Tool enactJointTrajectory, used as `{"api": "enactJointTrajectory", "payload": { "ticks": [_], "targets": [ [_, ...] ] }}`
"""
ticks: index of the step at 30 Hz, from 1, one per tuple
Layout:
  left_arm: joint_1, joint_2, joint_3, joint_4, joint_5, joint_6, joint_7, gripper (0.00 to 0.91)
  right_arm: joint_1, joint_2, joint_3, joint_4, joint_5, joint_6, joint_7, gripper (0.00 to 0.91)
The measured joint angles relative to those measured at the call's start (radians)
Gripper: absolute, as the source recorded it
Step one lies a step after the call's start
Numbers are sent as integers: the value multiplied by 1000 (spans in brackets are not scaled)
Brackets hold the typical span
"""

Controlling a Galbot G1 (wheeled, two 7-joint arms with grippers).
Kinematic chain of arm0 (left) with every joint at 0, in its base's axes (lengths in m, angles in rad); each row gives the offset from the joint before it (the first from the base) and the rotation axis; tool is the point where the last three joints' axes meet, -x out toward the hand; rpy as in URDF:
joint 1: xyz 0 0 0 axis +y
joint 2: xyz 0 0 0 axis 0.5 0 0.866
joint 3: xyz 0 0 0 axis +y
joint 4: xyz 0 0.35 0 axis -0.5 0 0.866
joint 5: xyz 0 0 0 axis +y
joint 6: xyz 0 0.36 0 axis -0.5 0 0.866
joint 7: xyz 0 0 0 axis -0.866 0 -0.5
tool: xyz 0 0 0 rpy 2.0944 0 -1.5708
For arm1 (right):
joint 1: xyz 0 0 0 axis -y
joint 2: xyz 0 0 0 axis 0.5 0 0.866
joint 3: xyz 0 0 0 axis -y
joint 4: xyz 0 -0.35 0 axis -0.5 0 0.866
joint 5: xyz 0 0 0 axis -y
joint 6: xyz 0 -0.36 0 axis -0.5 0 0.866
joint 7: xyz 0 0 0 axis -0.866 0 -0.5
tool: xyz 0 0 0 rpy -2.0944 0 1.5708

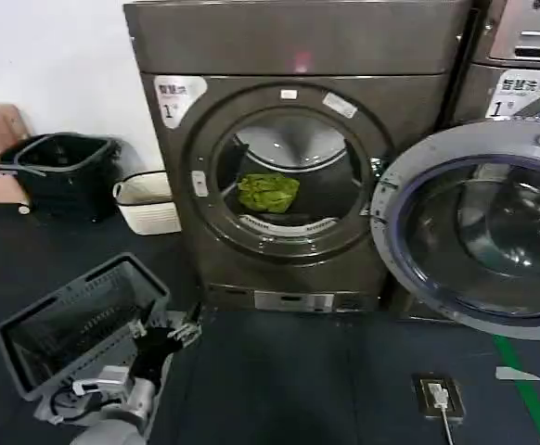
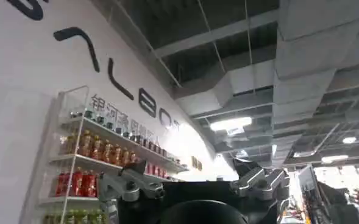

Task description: Grasp the clothes from the dryer.

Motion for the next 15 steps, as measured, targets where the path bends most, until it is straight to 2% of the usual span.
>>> {"api": "enactJointTrajectory", "payload": {
  "ticks": [15],
  "targets": [
    [-21,-4,12,9,-3,19,1,907,8,4,-6,12,5,-1,-3,907]
  ]
}}
